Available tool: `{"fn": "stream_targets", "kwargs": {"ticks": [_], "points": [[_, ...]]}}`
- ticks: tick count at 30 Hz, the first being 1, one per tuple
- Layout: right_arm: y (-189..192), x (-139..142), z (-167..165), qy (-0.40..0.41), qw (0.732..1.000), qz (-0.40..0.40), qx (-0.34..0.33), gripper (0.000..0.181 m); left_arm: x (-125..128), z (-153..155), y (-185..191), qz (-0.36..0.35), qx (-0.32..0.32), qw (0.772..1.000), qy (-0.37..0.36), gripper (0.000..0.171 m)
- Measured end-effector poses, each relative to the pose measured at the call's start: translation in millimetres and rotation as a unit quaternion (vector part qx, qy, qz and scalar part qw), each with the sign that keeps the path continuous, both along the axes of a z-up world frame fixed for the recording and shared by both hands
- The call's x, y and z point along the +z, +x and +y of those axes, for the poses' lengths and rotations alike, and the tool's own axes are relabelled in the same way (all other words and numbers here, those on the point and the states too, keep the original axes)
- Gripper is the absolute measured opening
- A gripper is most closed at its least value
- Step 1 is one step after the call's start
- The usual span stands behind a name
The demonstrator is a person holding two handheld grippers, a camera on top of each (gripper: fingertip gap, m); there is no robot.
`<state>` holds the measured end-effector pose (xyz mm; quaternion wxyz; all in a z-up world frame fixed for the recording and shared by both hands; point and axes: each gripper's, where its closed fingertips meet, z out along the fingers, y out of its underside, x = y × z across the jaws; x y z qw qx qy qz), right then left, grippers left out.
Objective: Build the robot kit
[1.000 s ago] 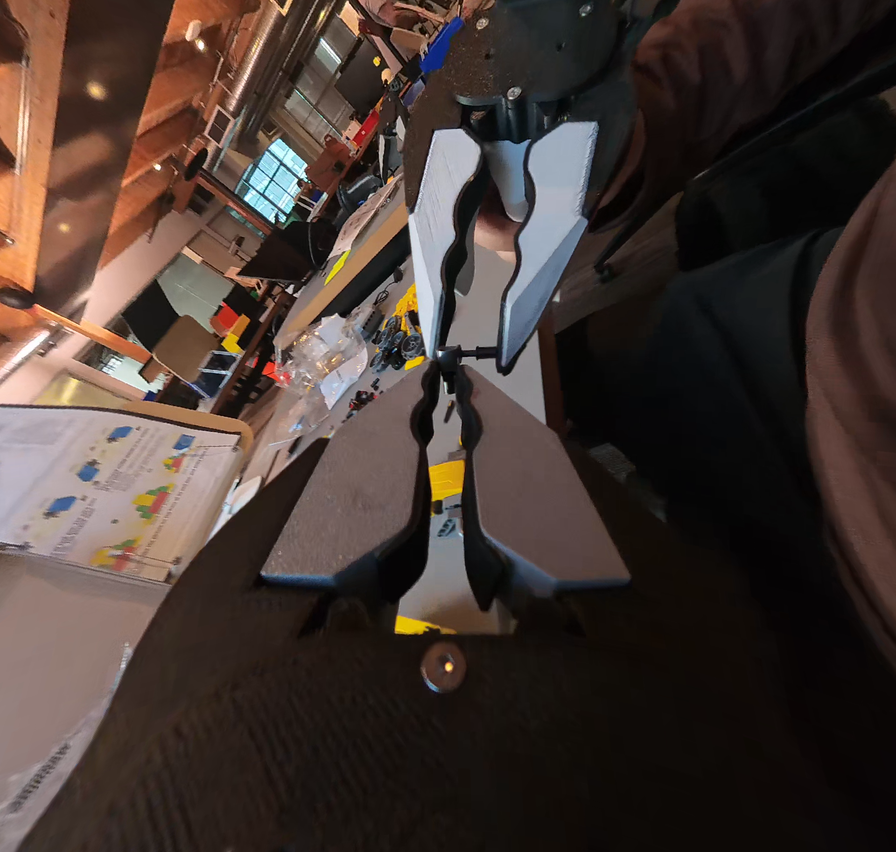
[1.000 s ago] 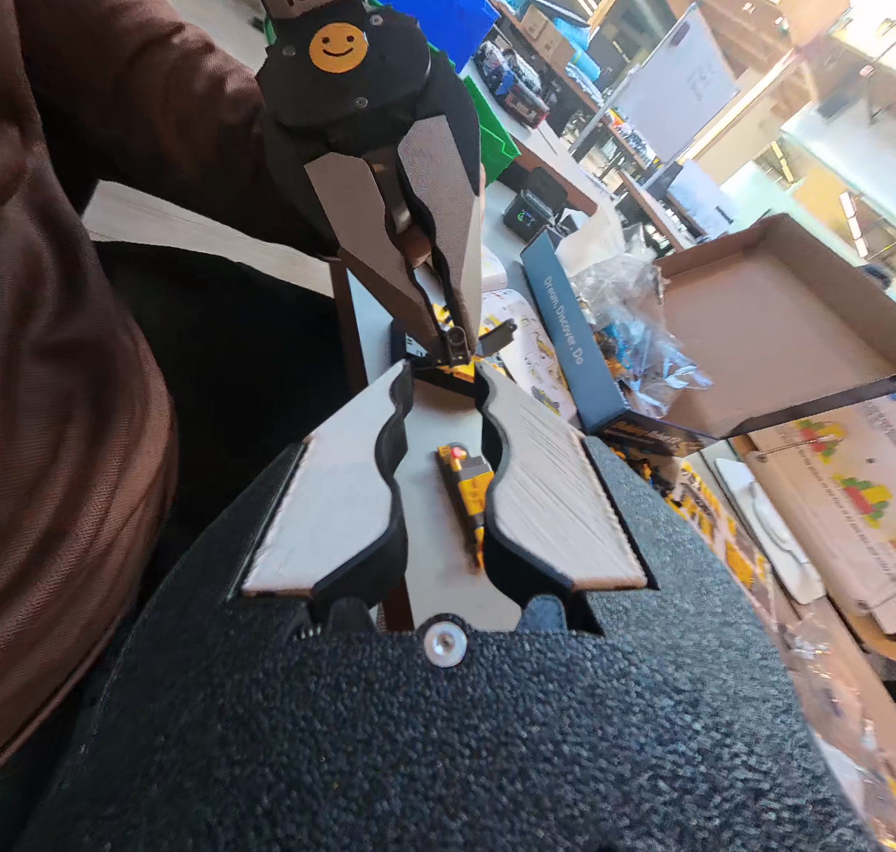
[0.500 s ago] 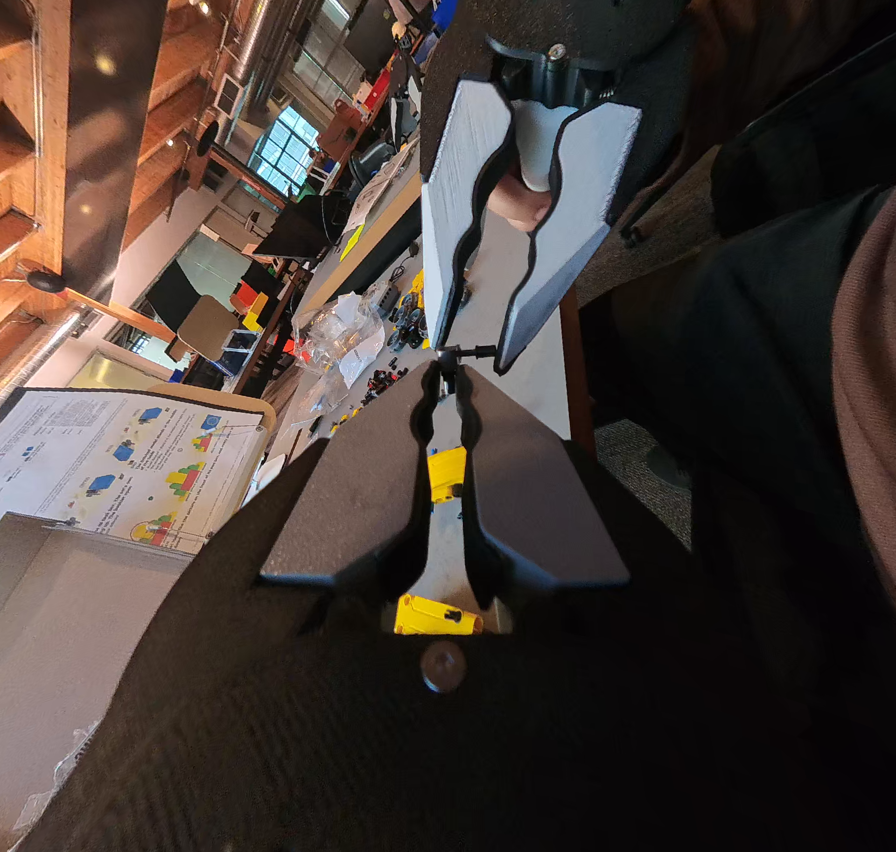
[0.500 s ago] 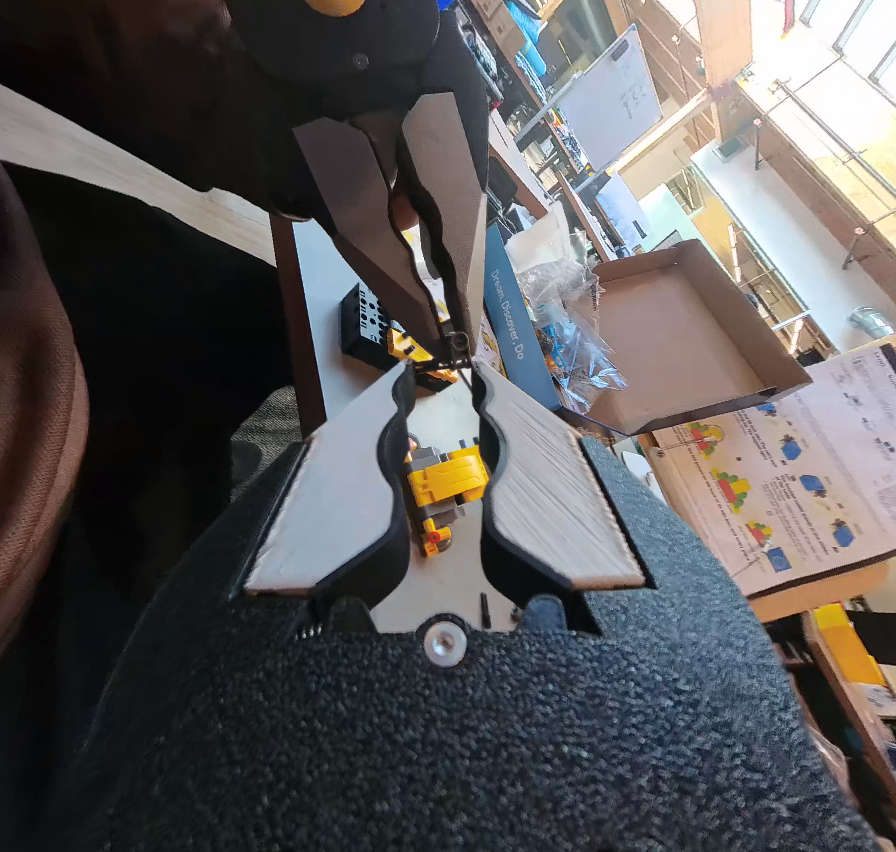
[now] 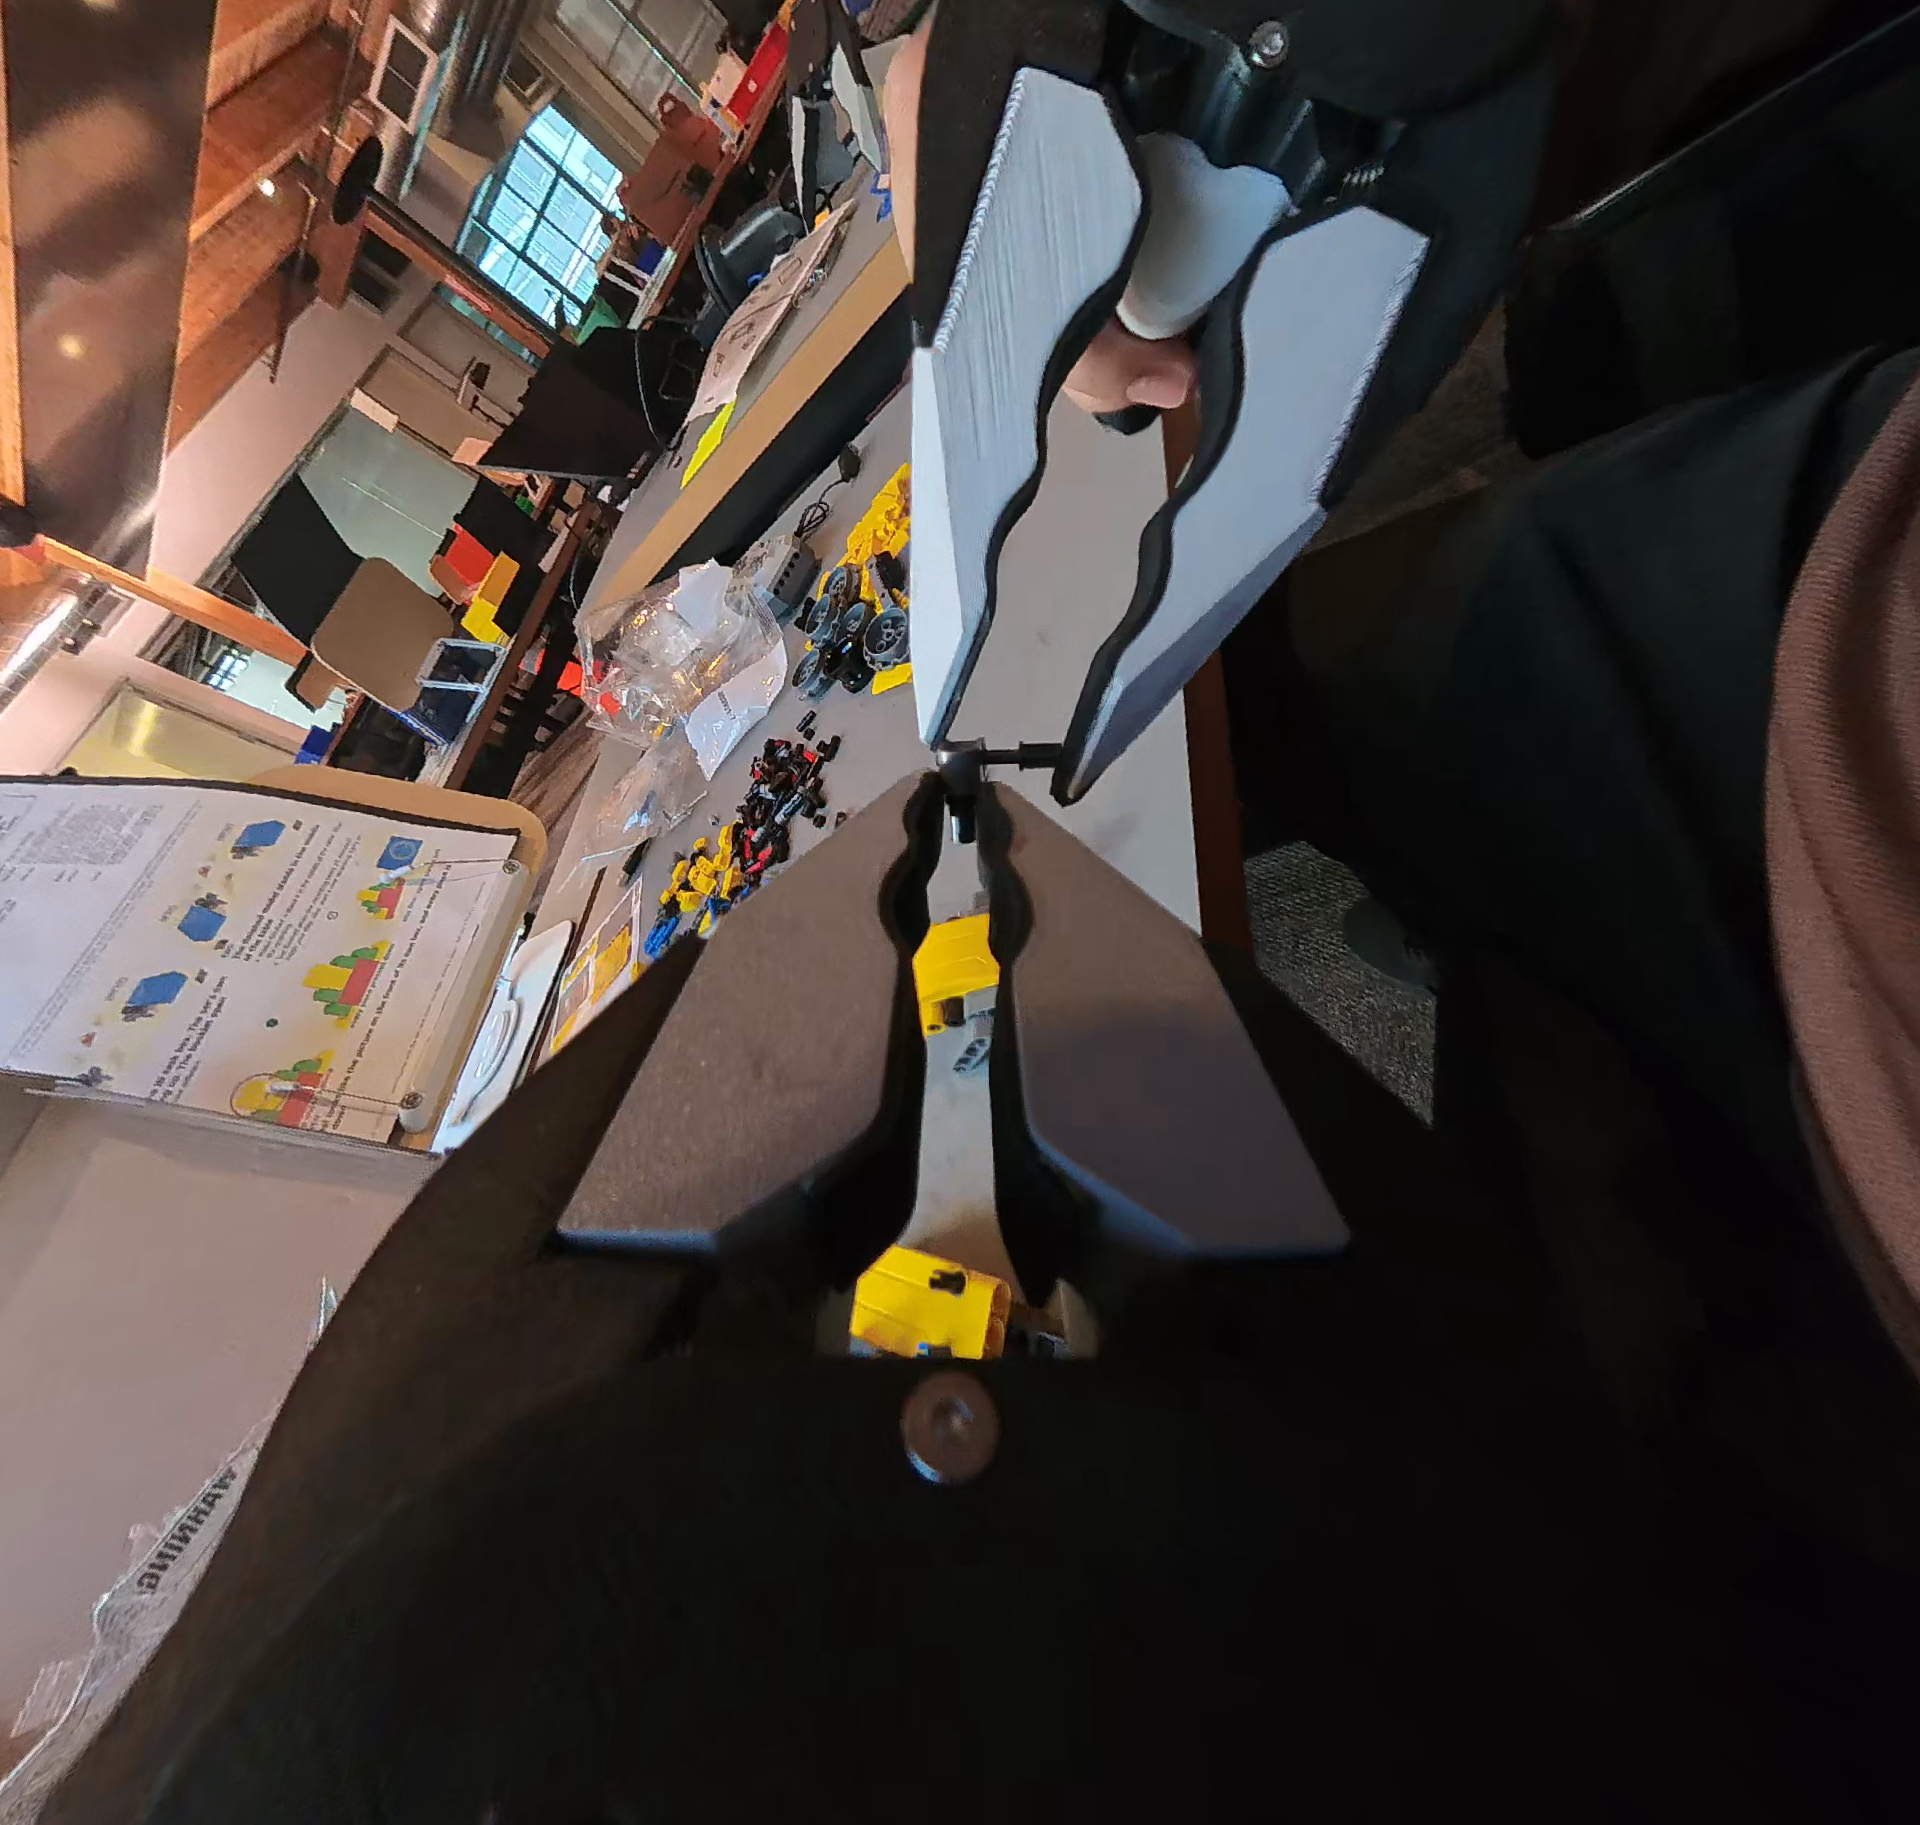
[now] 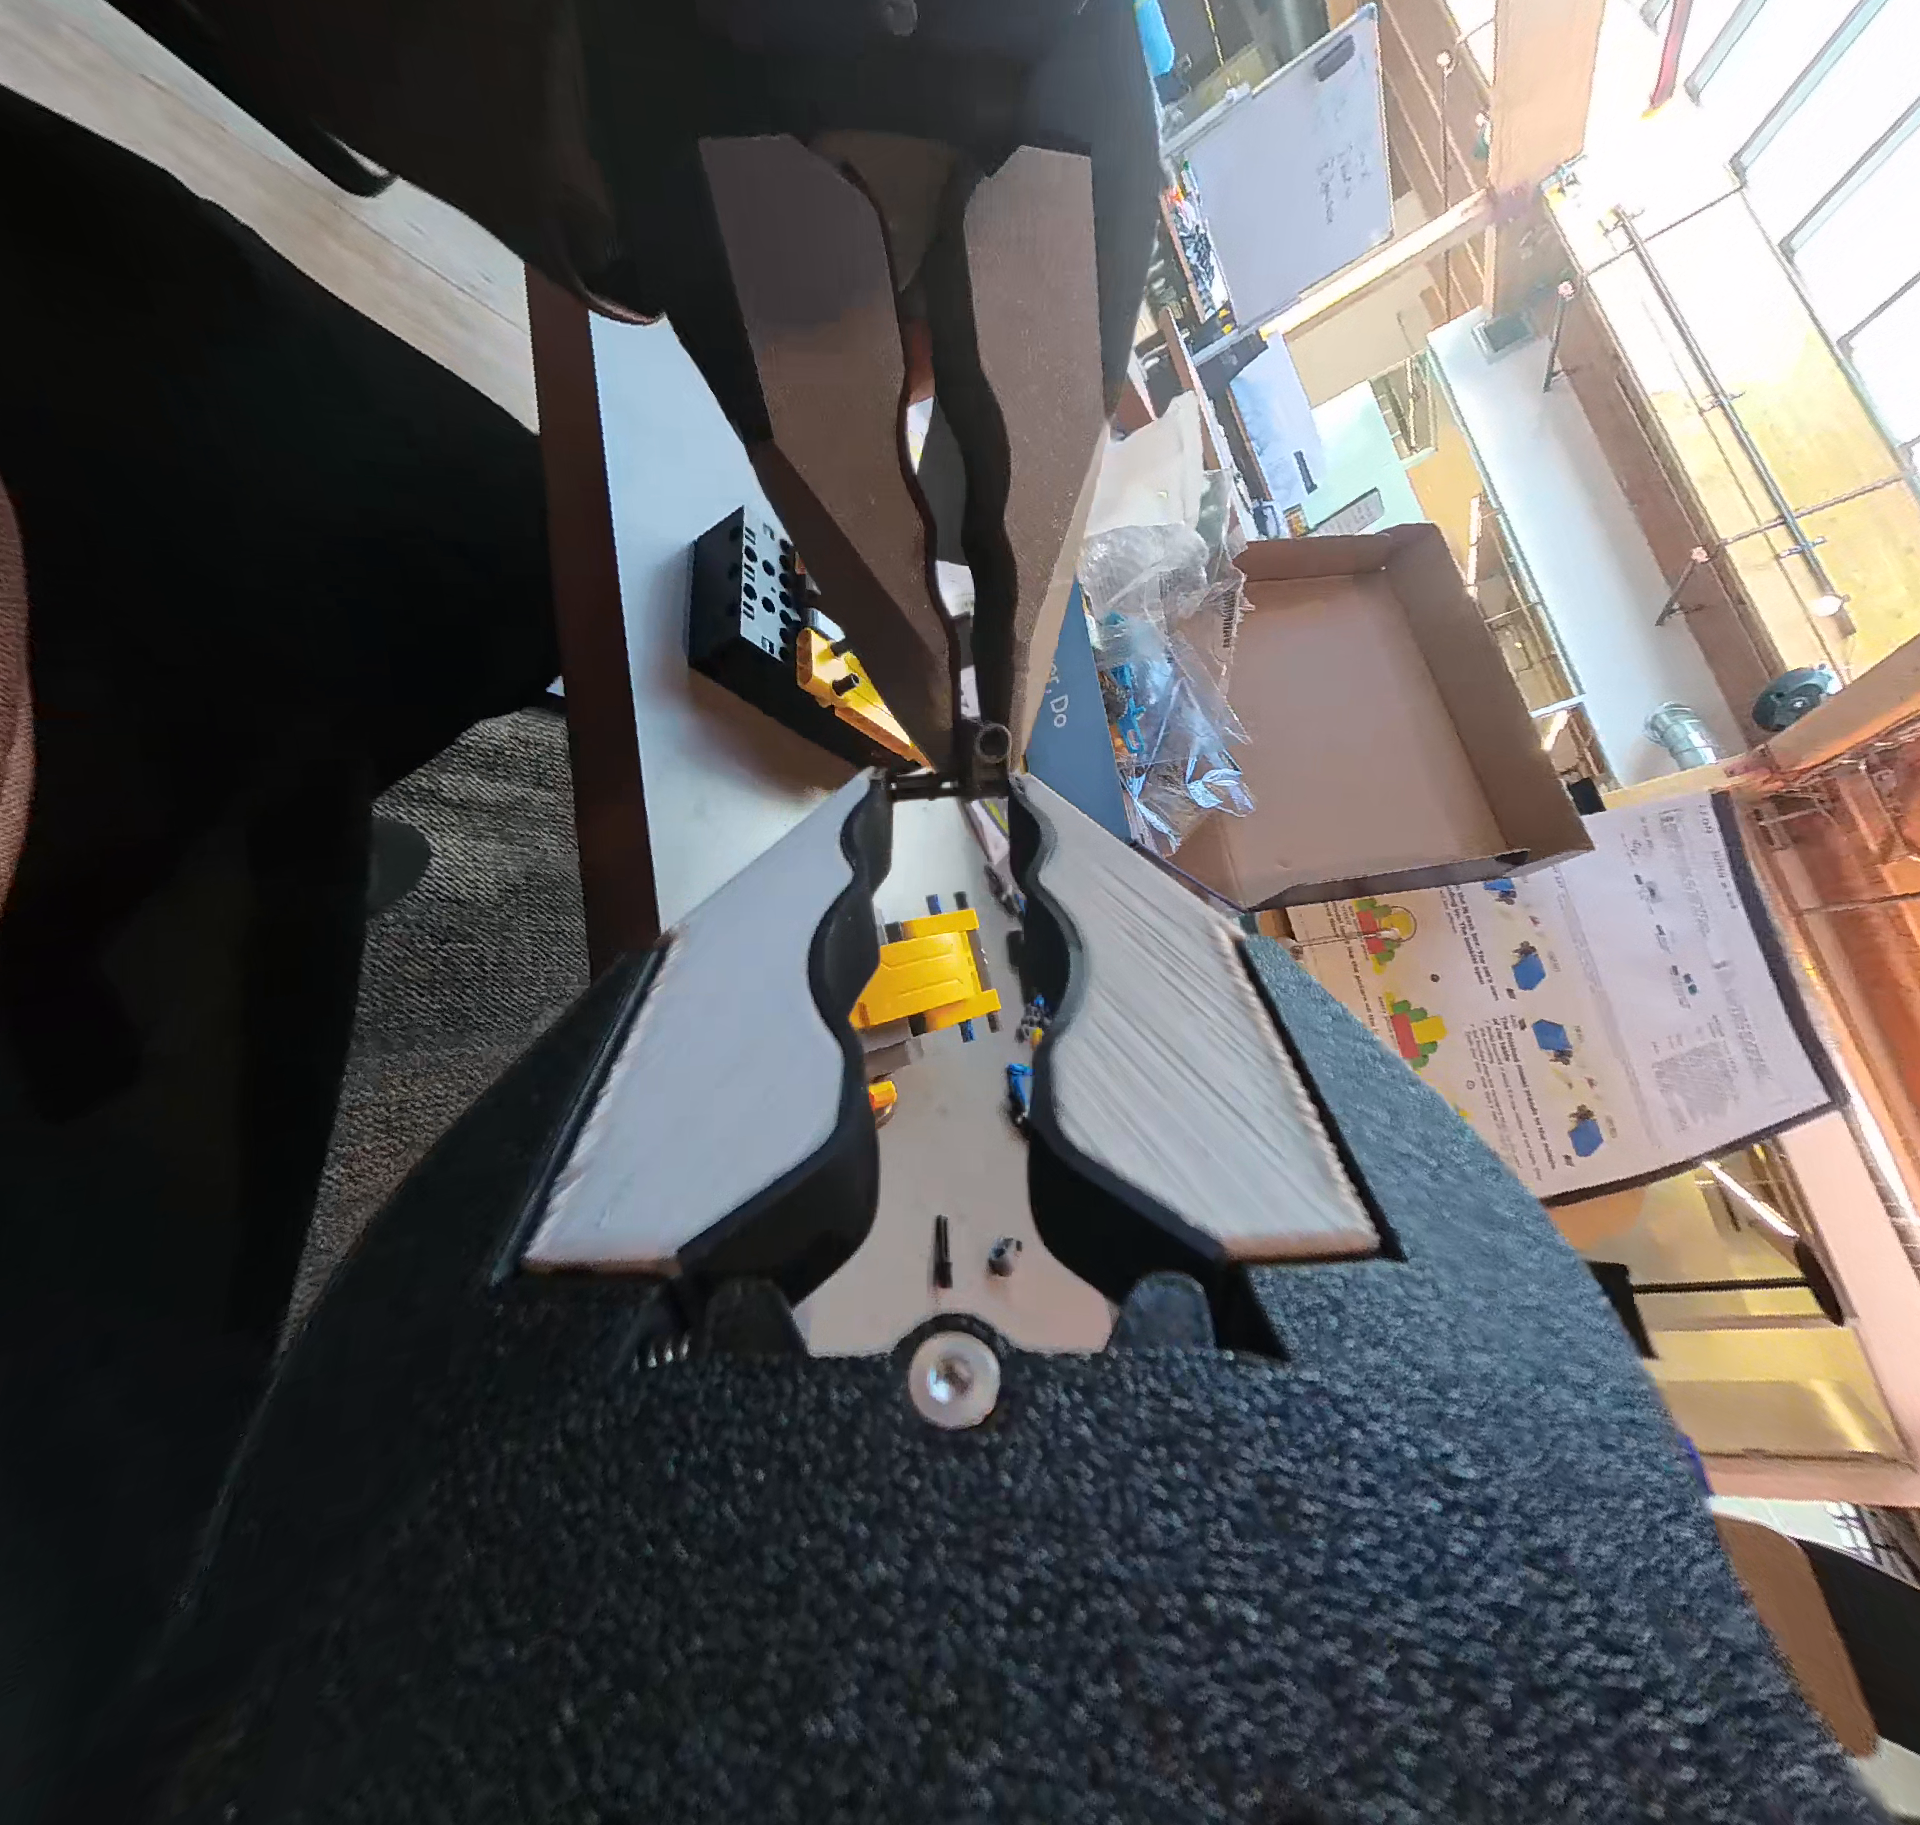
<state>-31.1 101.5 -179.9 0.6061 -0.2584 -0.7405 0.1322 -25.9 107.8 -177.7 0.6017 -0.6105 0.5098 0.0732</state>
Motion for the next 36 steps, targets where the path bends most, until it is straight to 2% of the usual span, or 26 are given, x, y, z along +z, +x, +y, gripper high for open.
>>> {"fn": "stream_targets", "kwargs": {"ticks": [21, 27, 31, 36], "points": [[-2, -29, 4, 0.029, 0.996, -0.083, -0.03, 0.014, -29, 4, -2, -0.031, 0.013, 0.995, -0.09, 0.003], [-4, -43, -2, -0.013, 0.993, -0.113, -0.026, 0.014, -44, -1, -4, -0.048, 0.011, 0.991, -0.126, 0.003], [-4, -48, -7, -0.057, 0.991, -0.123, -0.012, 0.014, -50, -6, -3, -0.09, 0.01, 0.984, -0.153, 0.004], [-7, -61, -18, -0.087, 0.986, -0.145, 0.006, 0.012, -64, -16, -7, -0.096, 0.017, 0.979, -0.177, 0.003]]}}
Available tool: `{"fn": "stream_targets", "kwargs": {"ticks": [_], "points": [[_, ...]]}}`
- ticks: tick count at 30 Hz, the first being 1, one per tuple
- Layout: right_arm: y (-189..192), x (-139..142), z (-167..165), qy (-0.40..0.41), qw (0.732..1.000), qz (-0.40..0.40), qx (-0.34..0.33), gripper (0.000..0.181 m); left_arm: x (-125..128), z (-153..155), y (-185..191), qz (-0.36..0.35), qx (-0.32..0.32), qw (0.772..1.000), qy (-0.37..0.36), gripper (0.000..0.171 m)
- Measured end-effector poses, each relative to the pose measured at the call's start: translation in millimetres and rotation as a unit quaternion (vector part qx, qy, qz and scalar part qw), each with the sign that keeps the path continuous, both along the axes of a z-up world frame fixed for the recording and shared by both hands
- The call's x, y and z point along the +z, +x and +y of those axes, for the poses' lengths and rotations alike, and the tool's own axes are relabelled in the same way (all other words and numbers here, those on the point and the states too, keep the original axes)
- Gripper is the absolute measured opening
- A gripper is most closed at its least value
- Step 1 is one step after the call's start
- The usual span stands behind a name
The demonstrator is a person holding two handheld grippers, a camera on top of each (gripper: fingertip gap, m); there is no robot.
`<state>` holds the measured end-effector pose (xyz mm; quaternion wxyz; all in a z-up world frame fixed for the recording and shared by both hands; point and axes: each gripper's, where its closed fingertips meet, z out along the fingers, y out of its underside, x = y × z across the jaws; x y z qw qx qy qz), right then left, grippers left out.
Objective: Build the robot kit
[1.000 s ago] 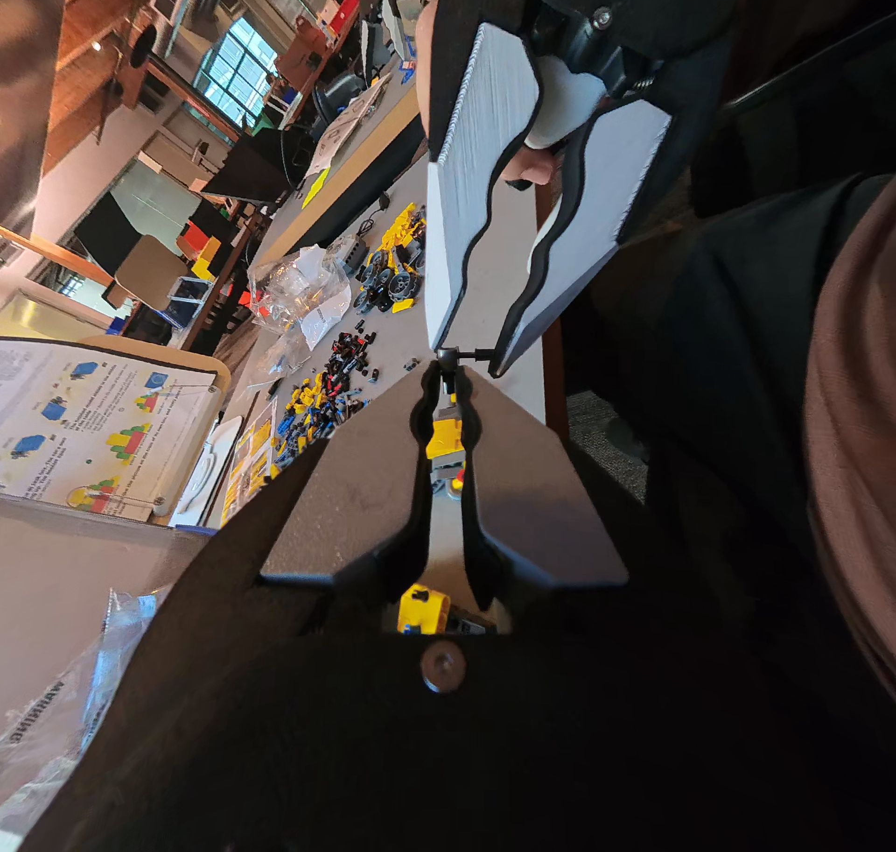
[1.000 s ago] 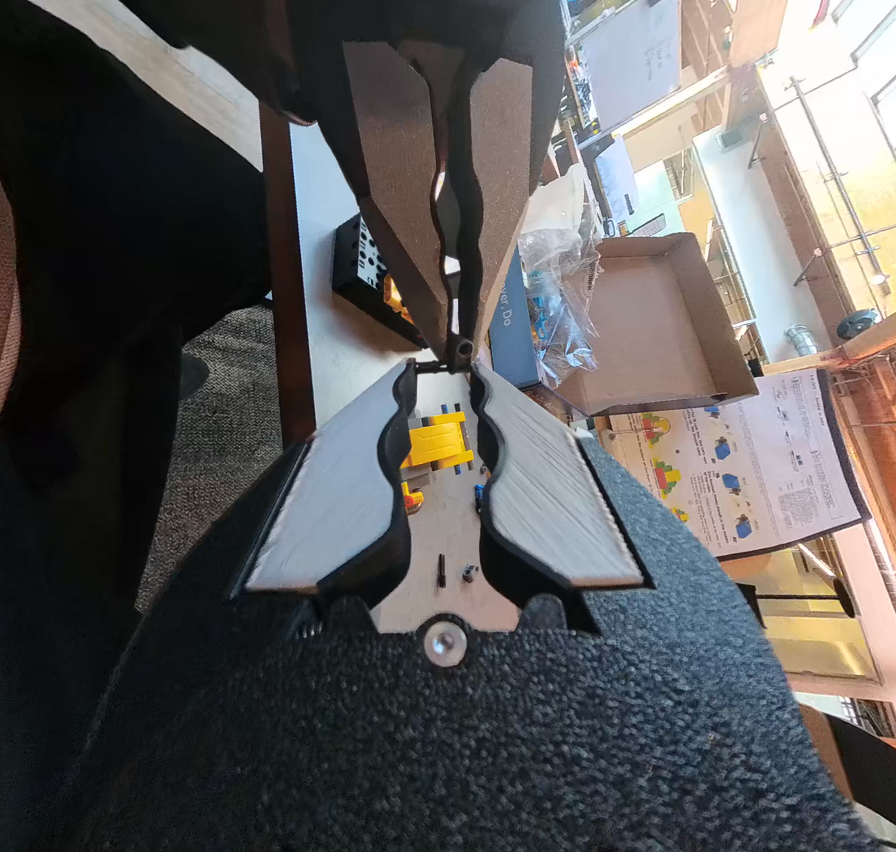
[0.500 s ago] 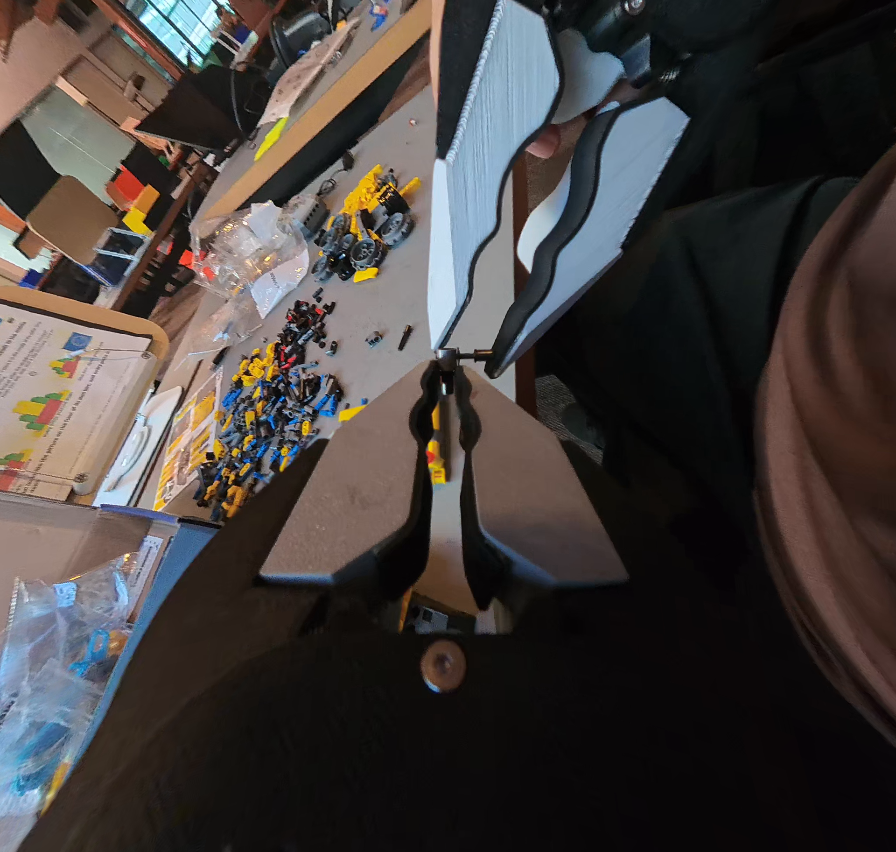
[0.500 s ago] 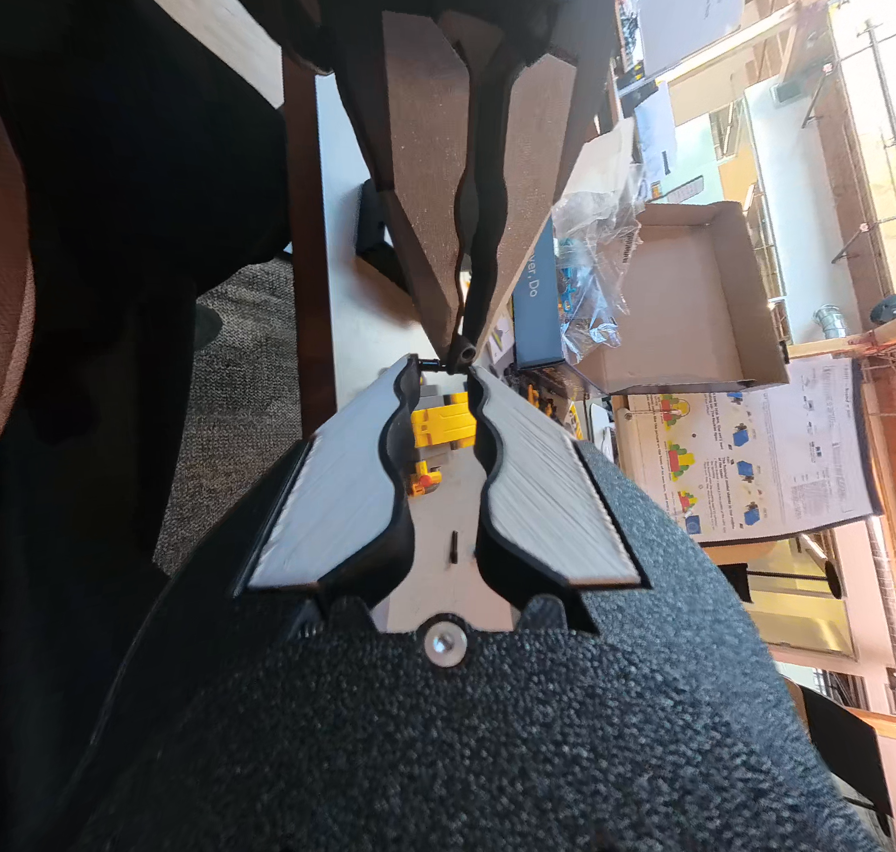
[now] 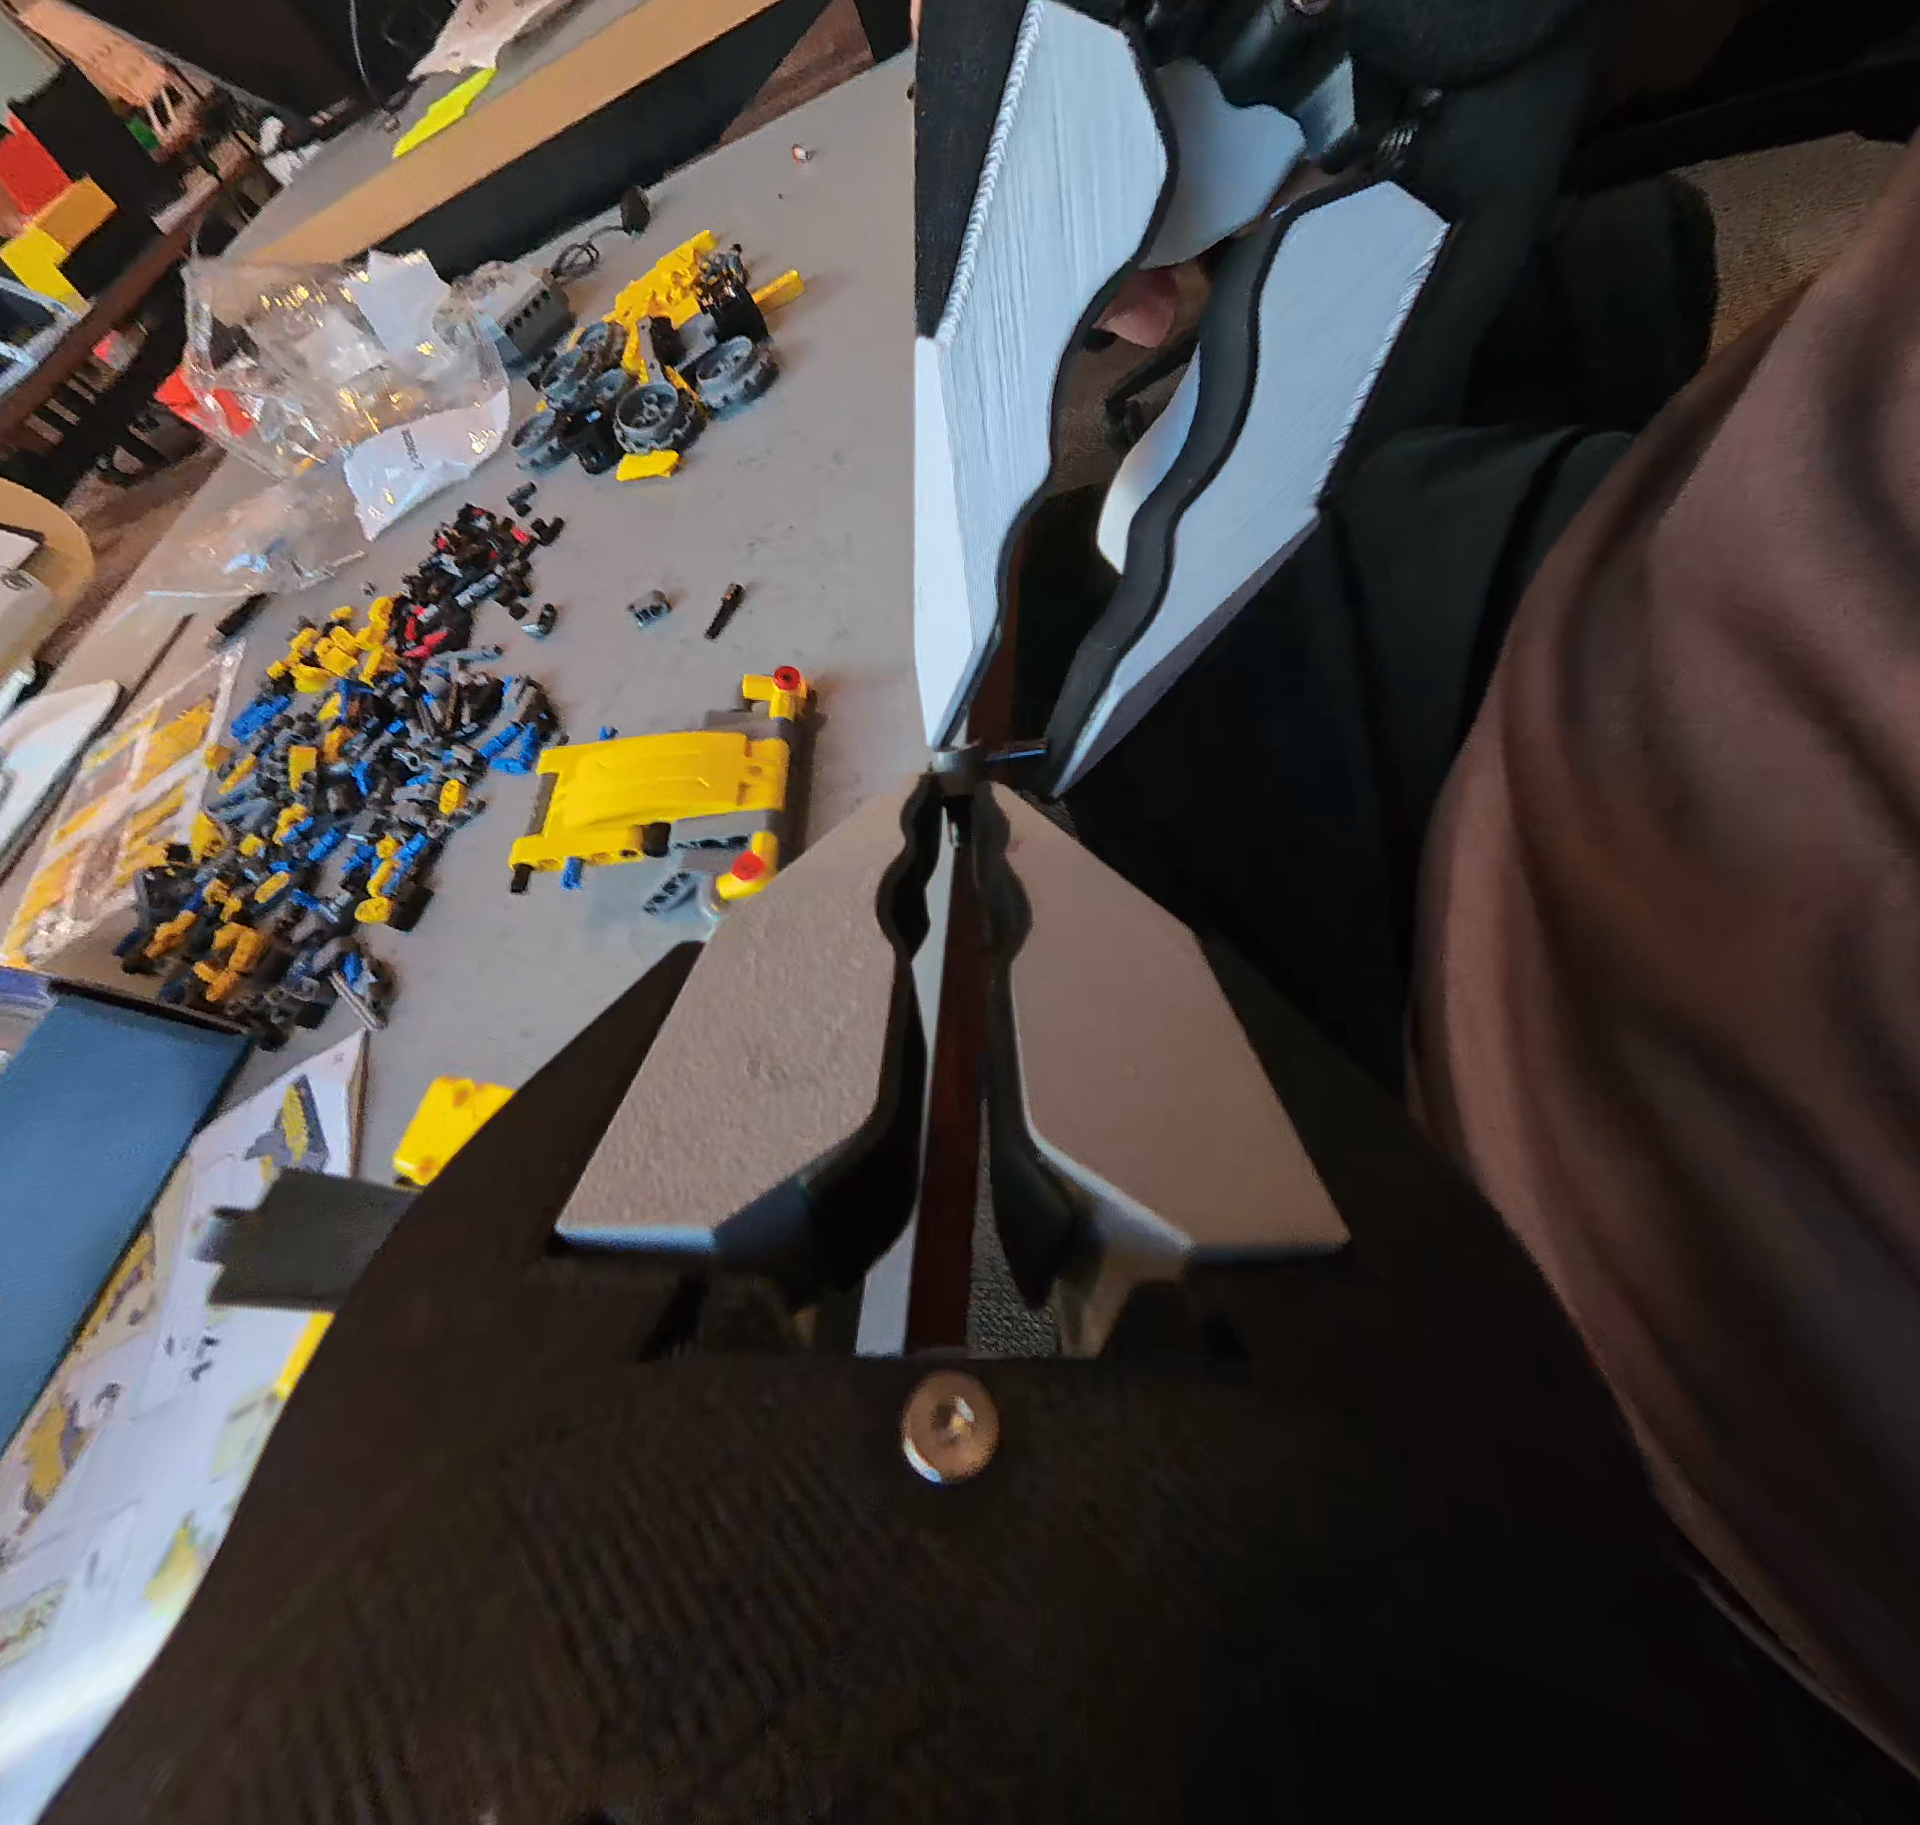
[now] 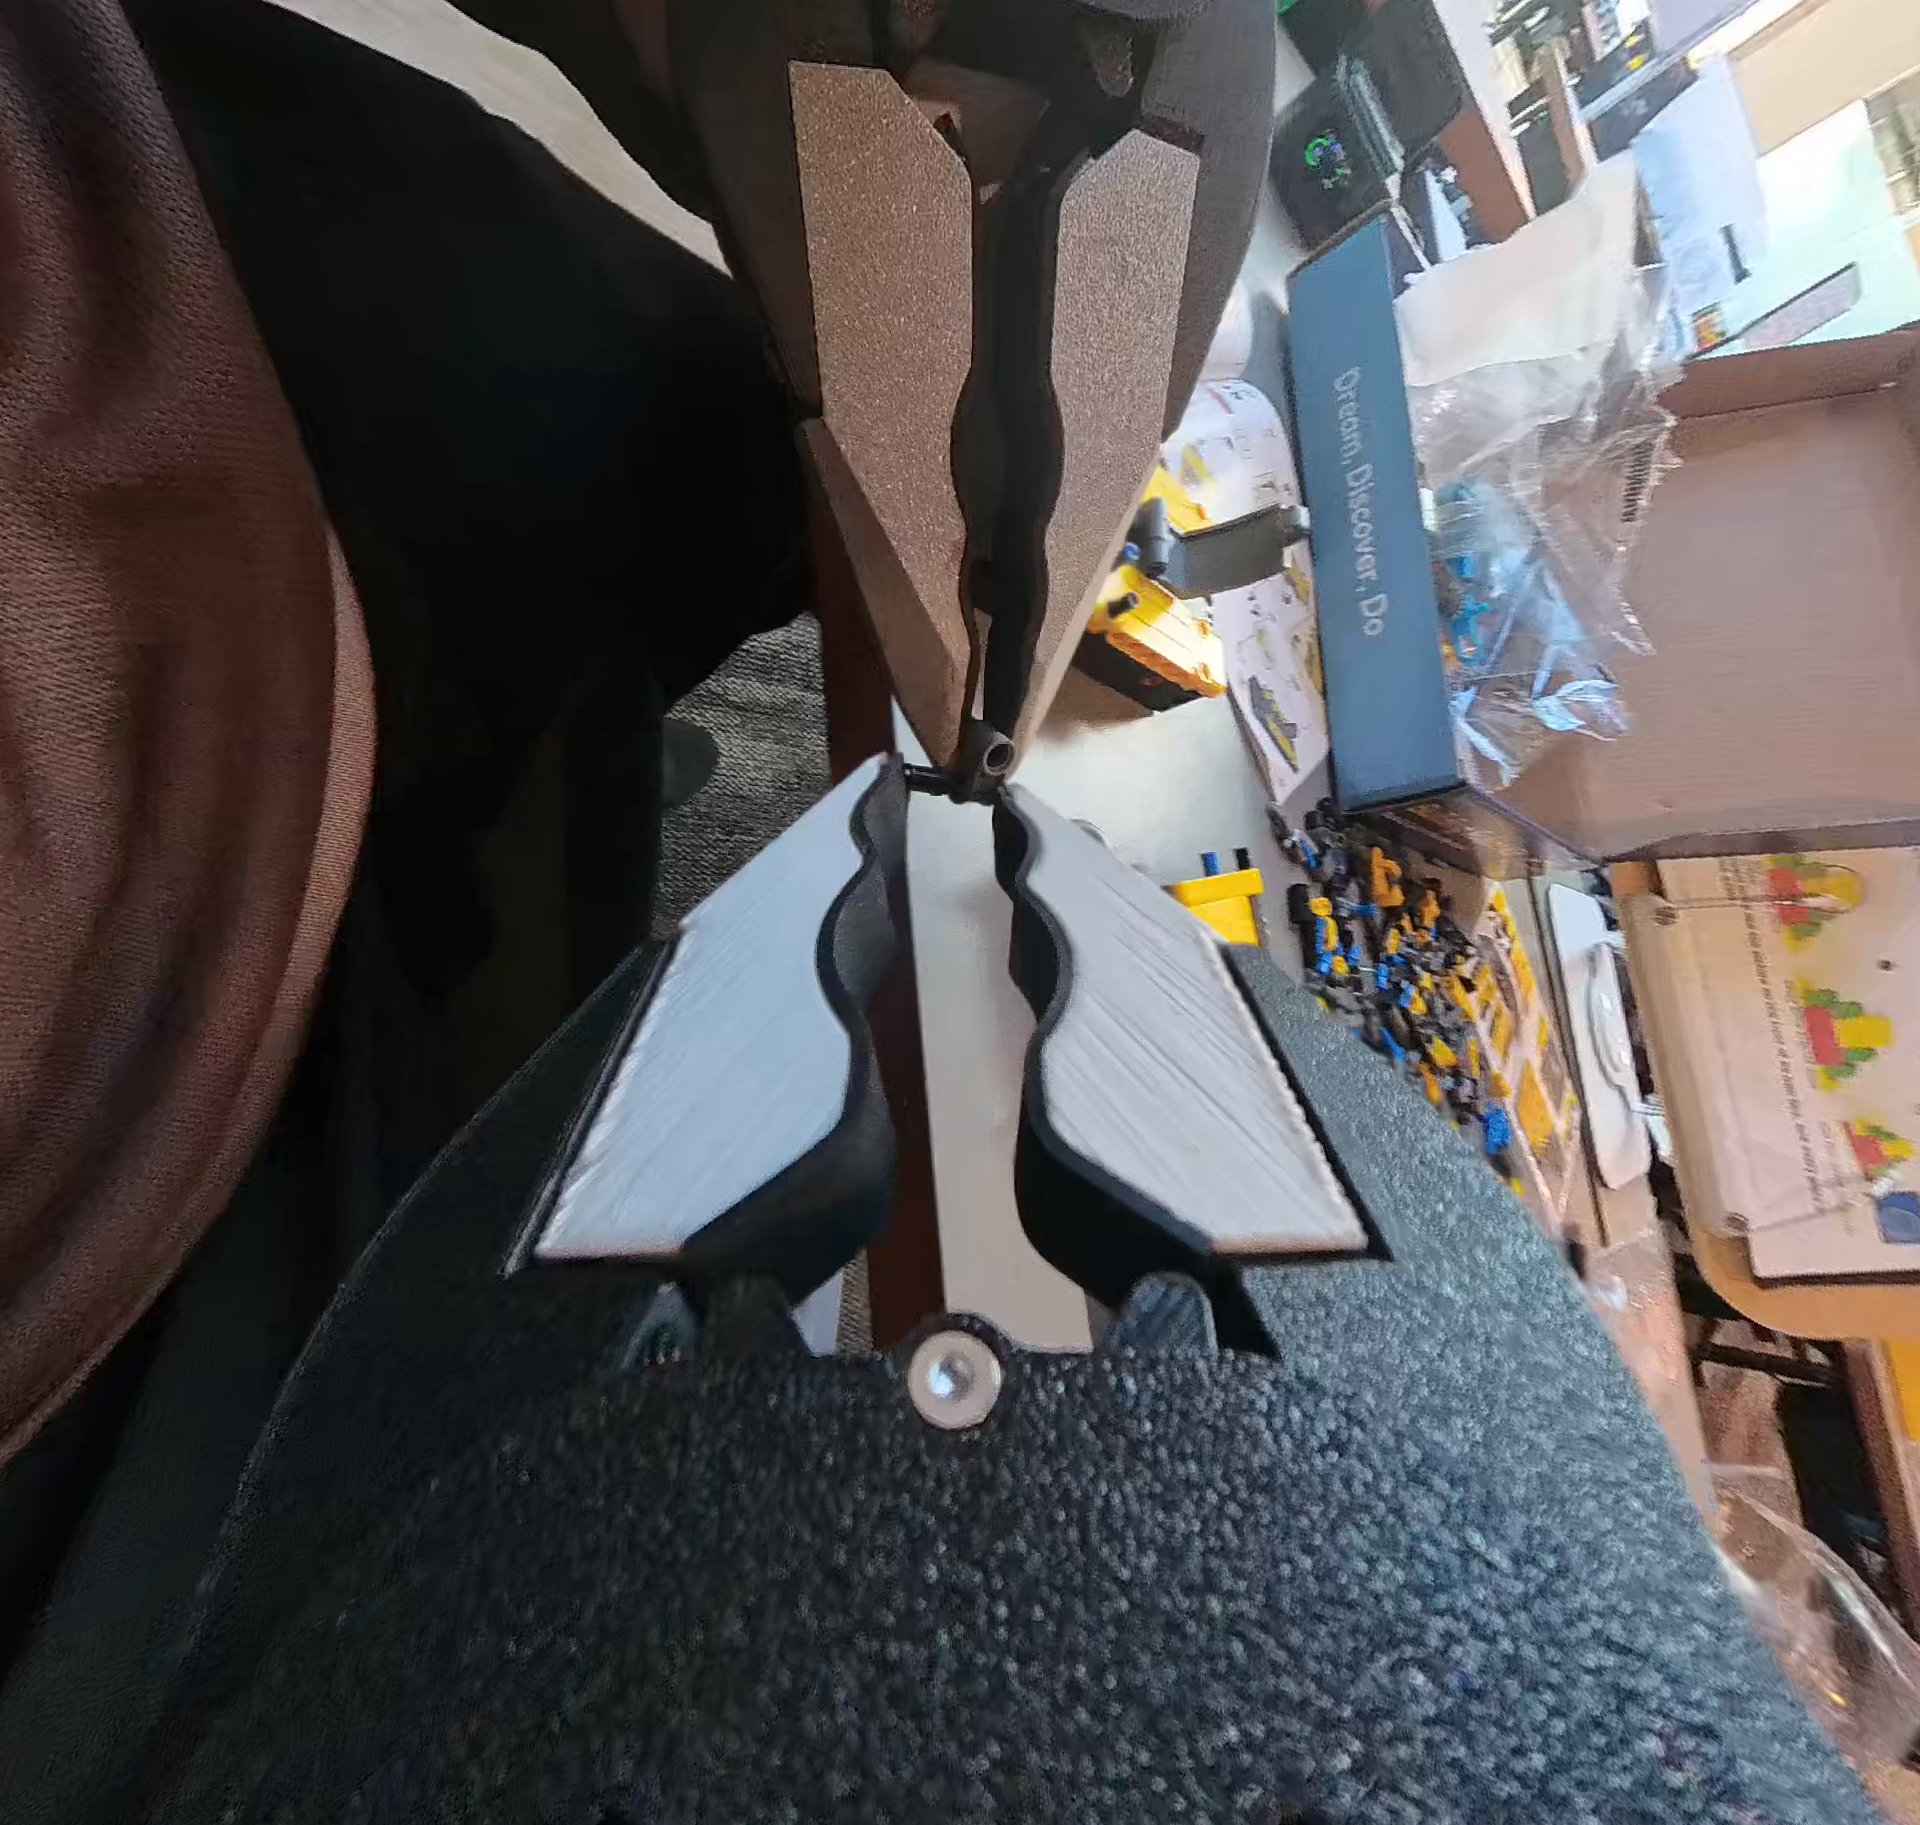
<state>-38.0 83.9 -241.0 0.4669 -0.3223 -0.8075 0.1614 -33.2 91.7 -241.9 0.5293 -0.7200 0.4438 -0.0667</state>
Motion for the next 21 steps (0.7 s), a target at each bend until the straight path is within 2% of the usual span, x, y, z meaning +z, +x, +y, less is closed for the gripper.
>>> {"fn": "stream_targets", "kwargs": {"ticks": [3, 5, 10, 11, 17, 18, 21], "points": [[-3, -7, -6, -0.025, 1.0, -0.009, 0.01, 0.012, -9, -6, -3, -0.027, 0.011, 0.999, -0.027, 0.003], [-5, -9, -9, -0.054, 0.998, -0.014, 0.017, 0.002, -14, -6, -6, -0.048, 0.024, 0.997, -0.05, 0.004], [-13, -10, -1, -0.094, 0.995, -0.011, 0.015, 0.007, -13, 0, -16, -0.047, 0.031, 0.998, -0.035, 0.005], [-15, -12, -1, -0.098, 0.995, -0.01, 0.016, 0.004, -16, 1, -17, -0.048, 0.032, 0.998, -0.04, 0.005], [-20, -17, 5, -0.091, 0.995, 0.013, 0.03, 0.012, -20, 5, -22, -0.063, 0.043, 0.996, -0.037, 0.004], [-21, -16, 6, -0.092, 0.995, 0.016, 0.03, 0.008, -19, 6, -23, -0.065, 0.046, 0.996, -0.034, 0.004], [-24, -13, 8, -0.114, 0.993, 0.022, 0.027, 0.012, -16, 9, -26, -0.081, 0.054, 0.995, -0.034, 0.004]]}}
